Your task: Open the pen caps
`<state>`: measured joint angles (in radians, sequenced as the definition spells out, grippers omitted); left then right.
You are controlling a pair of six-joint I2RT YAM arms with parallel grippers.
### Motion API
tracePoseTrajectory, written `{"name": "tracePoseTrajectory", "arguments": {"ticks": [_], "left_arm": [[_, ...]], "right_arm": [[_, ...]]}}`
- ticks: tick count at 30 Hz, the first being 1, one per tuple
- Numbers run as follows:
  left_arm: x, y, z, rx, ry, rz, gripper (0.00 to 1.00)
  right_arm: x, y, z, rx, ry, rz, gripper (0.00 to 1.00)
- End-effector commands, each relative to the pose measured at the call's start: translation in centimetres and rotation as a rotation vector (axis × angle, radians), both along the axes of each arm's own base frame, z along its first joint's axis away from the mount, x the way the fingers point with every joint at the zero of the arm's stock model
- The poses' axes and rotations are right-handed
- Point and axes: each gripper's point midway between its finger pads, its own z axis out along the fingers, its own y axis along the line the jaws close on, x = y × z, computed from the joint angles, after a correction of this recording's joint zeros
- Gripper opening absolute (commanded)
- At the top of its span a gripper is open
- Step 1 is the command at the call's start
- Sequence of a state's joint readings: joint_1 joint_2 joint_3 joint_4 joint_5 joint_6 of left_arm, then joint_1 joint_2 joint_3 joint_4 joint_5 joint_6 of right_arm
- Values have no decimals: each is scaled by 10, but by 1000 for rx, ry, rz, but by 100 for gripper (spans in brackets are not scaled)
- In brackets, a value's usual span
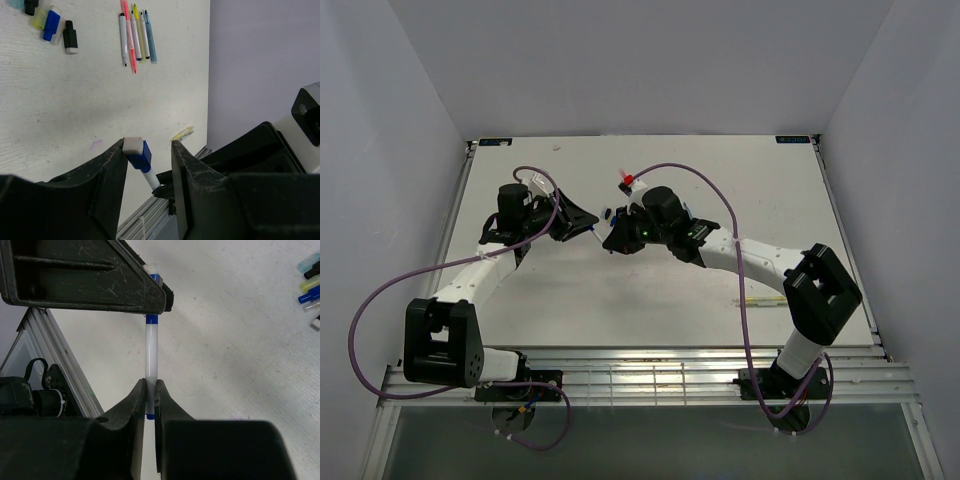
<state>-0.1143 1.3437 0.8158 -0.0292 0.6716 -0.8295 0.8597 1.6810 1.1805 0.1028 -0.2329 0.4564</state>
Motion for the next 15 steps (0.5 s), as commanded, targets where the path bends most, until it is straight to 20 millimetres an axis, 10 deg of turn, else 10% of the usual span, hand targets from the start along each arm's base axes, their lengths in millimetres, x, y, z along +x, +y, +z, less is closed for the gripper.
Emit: {"name": "tracePoseTrajectory", "arguments": {"ticks": [1, 8, 15], "left_arm": [[-4, -2, 13, -19, -44, -22, 49], [-5, -1, 11, -6, -51, -29, 20], [-3, -2, 7, -3, -44, -41, 6]], "right_arm": [[1, 8, 17, 62, -37, 10, 8], [5, 10, 14, 57, -44, 6, 9], [21, 17, 11, -27, -82, 19, 32]]}}
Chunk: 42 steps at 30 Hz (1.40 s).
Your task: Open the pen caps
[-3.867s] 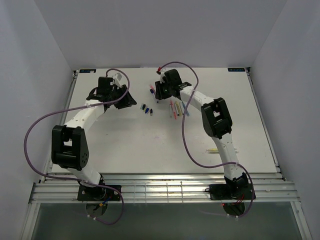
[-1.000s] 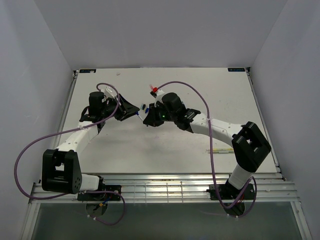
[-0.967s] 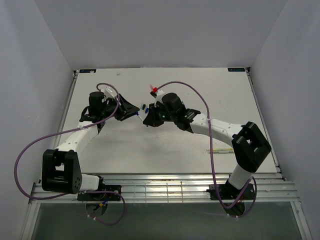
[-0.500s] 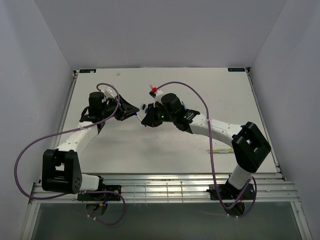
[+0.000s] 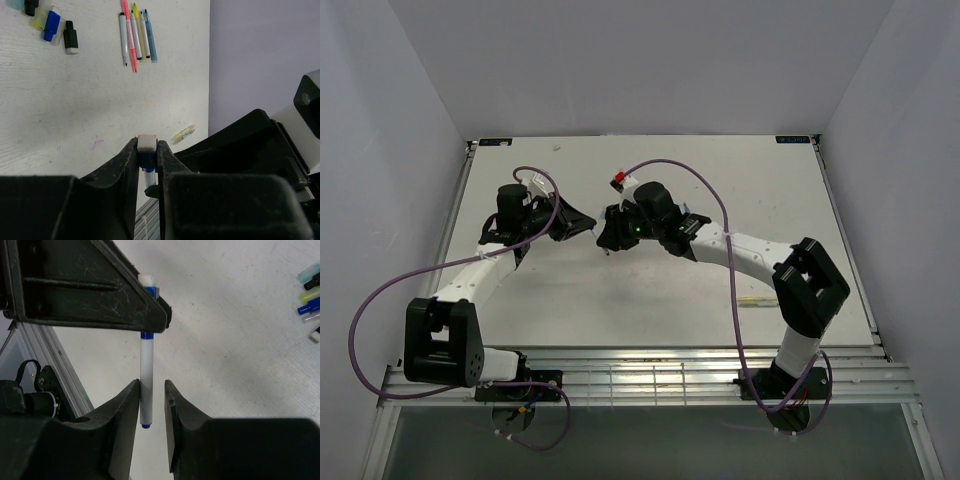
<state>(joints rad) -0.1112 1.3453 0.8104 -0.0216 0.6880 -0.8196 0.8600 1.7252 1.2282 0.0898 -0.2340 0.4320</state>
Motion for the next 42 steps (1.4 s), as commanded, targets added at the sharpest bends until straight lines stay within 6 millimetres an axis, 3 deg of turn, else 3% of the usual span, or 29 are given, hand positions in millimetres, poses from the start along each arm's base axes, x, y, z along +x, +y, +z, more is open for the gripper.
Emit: {"name": "tracePoseTrajectory", "arguments": {"ticks": [1, 9, 10, 12, 14, 18, 20, 22, 23, 26, 28, 29, 30, 31, 33, 34, 37, 42], "left_arm": [[-2, -2, 7, 0, -35, -27, 4], [2, 0, 6, 23, -31, -24, 0], [2, 1, 7, 28, -36, -21, 0], [6, 2, 8, 41, -29, -9, 0], [13, 8, 10, 71, -21, 26, 0], [37, 22, 11, 145, 8, 116, 0], [48, 33, 7, 176, 38, 181, 0], [61, 40, 15, 176, 35, 222, 0], [66, 42, 13, 172, 47, 233, 0], [78, 45, 17, 151, 49, 242, 0], [82, 48, 17, 167, 31, 239, 0], [84, 48, 16, 172, 19, 236, 0], [85, 49, 14, 181, 15, 235, 0], [84, 50, 10, 195, 4, 224, 0], [86, 50, 12, 200, -38, 211, 0], [87, 53, 7, 229, -43, 219, 0], [91, 61, -8, 302, -33, 216, 0], [101, 65, -39, 382, 54, 166, 0]], "right_arm": [[15, 11, 14, -20, -65, 9, 33], [27, 31, 9, -27, -55, 35, 32], [28, 32, 6, -31, -51, 36, 29], [27, 30, 1, -51, -39, 33, 8], [26, 26, -4, -78, -49, 17, 8], [29, 10, -23, -223, -120, -59, 8], [37, -10, -37, -399, -237, -179, 8], [40, -33, -54, -604, -351, -276, 8], [45, -51, -47, -732, -471, -399, 8], [45, -75, -61, -894, -517, -447, 8], [43, -76, -57, -831, -487, -440, 8], [40, -70, -70, -750, -422, -369, 8], [37, -64, -71, -680, -391, -319, 8], [35, -58, -61, -590, -365, -288, 8], [23, -43, -66, -401, -239, -122, 8], [20, -41, -57, -329, -213, -105, 8], [35, -57, -44, -257, -187, -160, 8], [90, -114, -26, -234, -153, -326, 8]]}}
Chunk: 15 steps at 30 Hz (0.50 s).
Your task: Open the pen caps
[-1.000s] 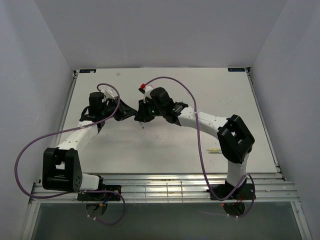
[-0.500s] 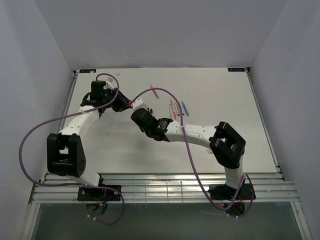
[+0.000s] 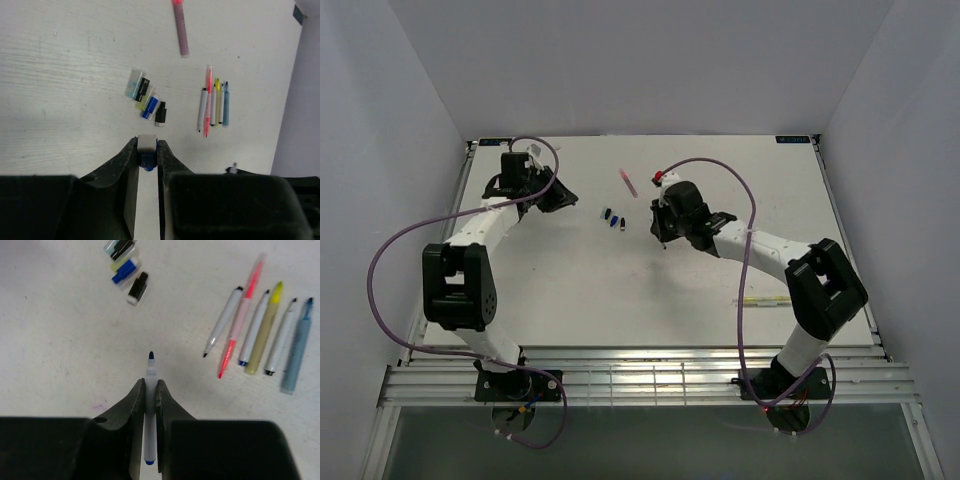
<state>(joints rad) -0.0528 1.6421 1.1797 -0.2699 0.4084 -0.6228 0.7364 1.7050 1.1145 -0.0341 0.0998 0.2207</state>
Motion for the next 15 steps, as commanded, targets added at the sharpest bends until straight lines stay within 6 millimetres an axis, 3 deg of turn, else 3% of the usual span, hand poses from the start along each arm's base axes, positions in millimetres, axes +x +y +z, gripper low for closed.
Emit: {"name": "tracePoseTrajectory", "arguments": {"ticks": [1, 8, 11, 15], "left_arm": [[8, 6, -26, 81, 55, -33, 0], [23, 2, -67, 84, 135, -69, 0], [32, -4, -72, 76, 135, -91, 0], [44, -9, -90, 85, 161, -98, 0]], "right_arm": [[32, -10, 50, 153, -51, -34, 8], [90, -89, 52, 127, -55, -168, 8], [107, -117, 46, 128, -47, -207, 8], [122, -140, 29, 109, -19, -232, 8]]}}
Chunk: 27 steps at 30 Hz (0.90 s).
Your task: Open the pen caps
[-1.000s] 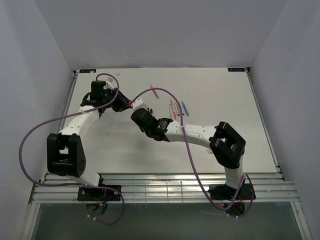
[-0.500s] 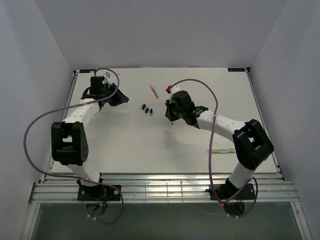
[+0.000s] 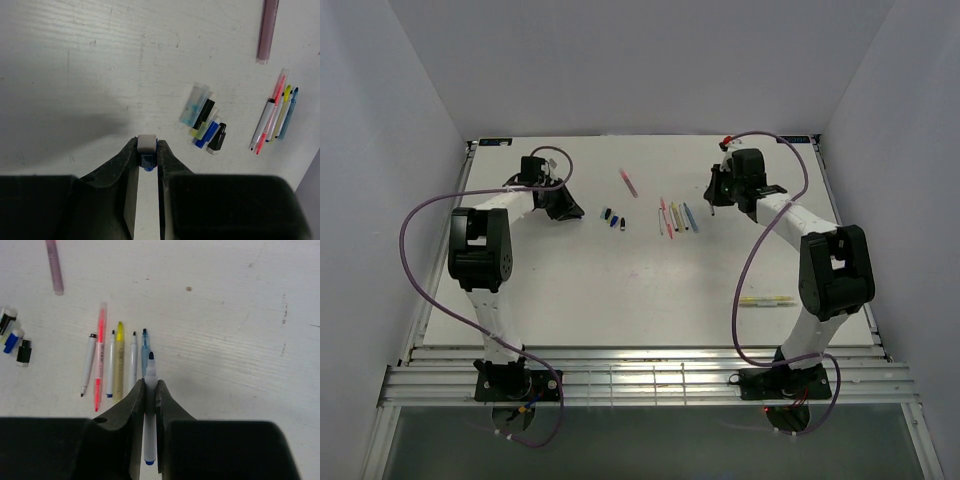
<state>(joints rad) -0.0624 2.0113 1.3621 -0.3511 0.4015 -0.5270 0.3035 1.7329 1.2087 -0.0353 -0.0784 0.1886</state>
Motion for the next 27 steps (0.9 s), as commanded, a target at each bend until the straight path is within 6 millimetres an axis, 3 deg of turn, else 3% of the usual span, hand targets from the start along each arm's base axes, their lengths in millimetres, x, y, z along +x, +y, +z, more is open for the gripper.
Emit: {"name": "tracePoseTrajectory", "arguments": {"ticks": [1, 5, 13, 27], "left_arm": [[19, -8, 14, -2, -60, -34, 0], [33, -16, 11, -16, -62, -51, 0], [46, -37, -6, -8, -38, -101, 2], [28, -43, -21, 22, 2, -132, 24]], "right_arm": [[12, -4, -9, 3, 15, 47, 8], [20, -14, -28, 0, 52, 39, 8], [30, -13, -53, 29, 104, 57, 8], [30, -9, -82, 49, 160, 62, 8]]}}
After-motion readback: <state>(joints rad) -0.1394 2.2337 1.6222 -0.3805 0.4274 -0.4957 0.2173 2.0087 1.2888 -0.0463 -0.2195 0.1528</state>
